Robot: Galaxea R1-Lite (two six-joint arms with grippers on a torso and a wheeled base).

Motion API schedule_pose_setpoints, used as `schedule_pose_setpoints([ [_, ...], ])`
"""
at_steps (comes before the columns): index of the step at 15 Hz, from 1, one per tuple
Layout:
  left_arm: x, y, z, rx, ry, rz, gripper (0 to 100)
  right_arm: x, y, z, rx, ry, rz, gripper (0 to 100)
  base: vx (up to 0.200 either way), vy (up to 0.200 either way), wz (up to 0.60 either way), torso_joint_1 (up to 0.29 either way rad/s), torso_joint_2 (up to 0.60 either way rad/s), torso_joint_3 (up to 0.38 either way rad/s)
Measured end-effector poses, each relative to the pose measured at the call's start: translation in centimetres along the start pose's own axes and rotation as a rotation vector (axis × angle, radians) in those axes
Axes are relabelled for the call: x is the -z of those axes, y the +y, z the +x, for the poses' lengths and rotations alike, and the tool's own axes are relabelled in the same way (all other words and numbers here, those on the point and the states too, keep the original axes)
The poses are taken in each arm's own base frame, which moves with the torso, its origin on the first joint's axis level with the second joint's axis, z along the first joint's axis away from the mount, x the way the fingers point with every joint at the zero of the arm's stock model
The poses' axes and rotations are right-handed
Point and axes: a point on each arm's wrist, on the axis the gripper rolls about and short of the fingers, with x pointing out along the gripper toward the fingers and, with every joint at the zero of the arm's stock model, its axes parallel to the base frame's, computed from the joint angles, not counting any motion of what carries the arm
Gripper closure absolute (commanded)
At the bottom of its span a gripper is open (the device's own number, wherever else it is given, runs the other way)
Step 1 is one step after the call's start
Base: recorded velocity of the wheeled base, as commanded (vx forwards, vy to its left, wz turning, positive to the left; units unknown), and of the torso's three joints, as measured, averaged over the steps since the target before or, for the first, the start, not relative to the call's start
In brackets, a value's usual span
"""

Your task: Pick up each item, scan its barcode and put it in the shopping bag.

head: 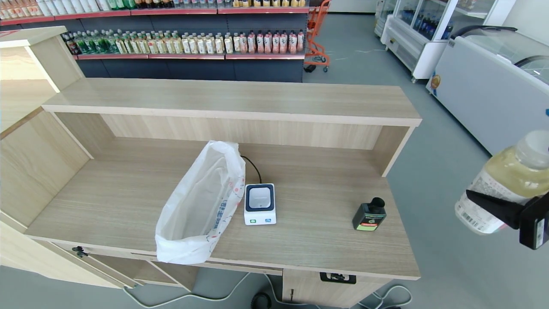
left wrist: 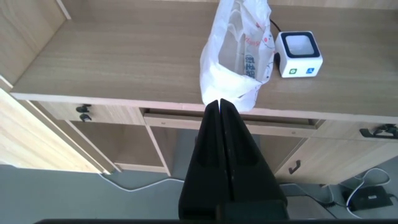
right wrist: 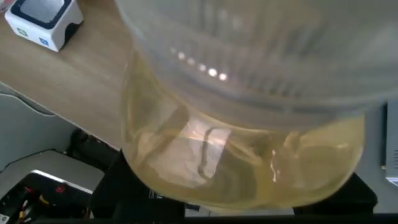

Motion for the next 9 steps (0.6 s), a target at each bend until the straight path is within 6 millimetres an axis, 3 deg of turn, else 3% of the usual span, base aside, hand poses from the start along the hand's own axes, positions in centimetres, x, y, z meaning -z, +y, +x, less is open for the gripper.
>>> schedule_pose_setpoints([
  [5,0.0,0.0,0.0,0.0,0.0,0.0,100,0.26,-0.26,-0.58,0.11,0.011,-0.243,100,0.0,0.0,0.0,0.0,0.0,0.0],
  [9,0.0,0.0,0.0,0.0,0.0,0.0,100,1.01,0.2,-0.83,0.098,0.021,-0.282,100,0.0,0.0,0.0,0.0,0.0,0.0],
])
